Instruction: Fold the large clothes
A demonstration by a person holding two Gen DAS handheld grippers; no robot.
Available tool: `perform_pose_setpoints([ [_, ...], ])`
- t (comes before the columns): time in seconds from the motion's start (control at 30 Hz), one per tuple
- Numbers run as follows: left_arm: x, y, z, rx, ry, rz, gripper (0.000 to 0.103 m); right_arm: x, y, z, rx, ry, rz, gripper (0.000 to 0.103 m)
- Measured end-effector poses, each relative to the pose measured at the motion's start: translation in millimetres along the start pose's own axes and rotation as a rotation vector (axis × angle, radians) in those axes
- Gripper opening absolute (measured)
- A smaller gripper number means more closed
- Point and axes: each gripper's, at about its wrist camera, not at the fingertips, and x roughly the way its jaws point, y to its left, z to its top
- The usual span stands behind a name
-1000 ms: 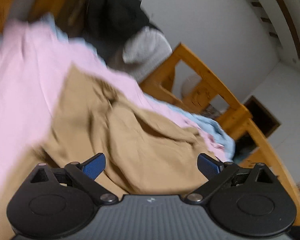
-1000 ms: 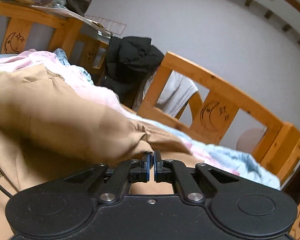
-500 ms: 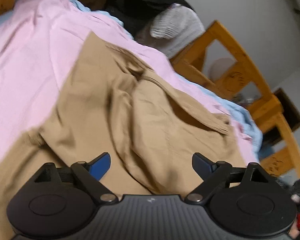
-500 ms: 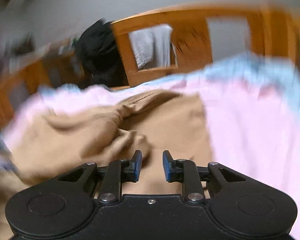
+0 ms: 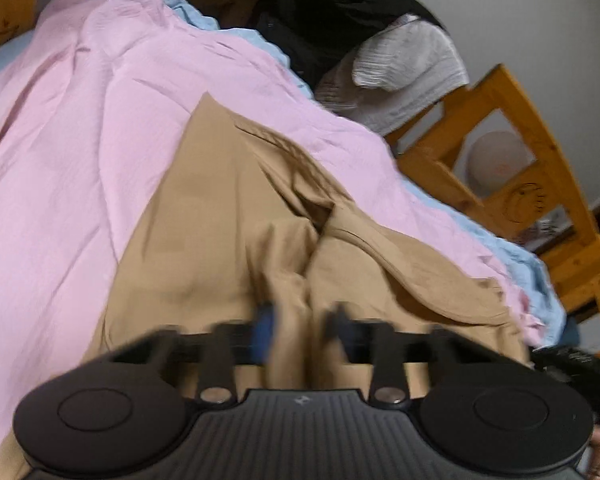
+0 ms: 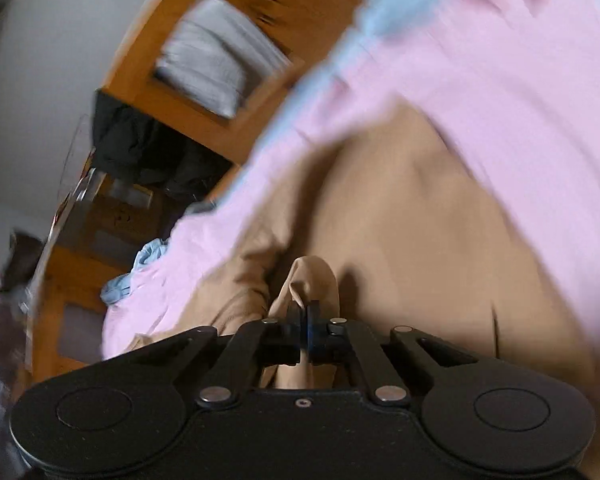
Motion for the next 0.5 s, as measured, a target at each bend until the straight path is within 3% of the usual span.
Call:
perform_pose_setpoints([
  [0.03, 4, -1, 1, -0.002, -0.001, 0.021, 0.005, 0, 7, 3, -0.044, -0.027, -0.001, 0.001],
  [0.2, 33, -8, 4, 0.04, -0.024, 0.109, 0.004, 15, 33, 0, -0.358, -0.151, -0.092, 0.0],
  [0.4, 19, -11, -3, 0.134, -0.08, 0.1, 0.005, 22, 13, -19, -0.369, -0.157, -0.141, 0.003],
  [0.5, 1, -12, -6, 0.188, -0.112, 0.105, 0.018, 6, 12, -28, -0.441, -0.18, -0.179, 0.021],
])
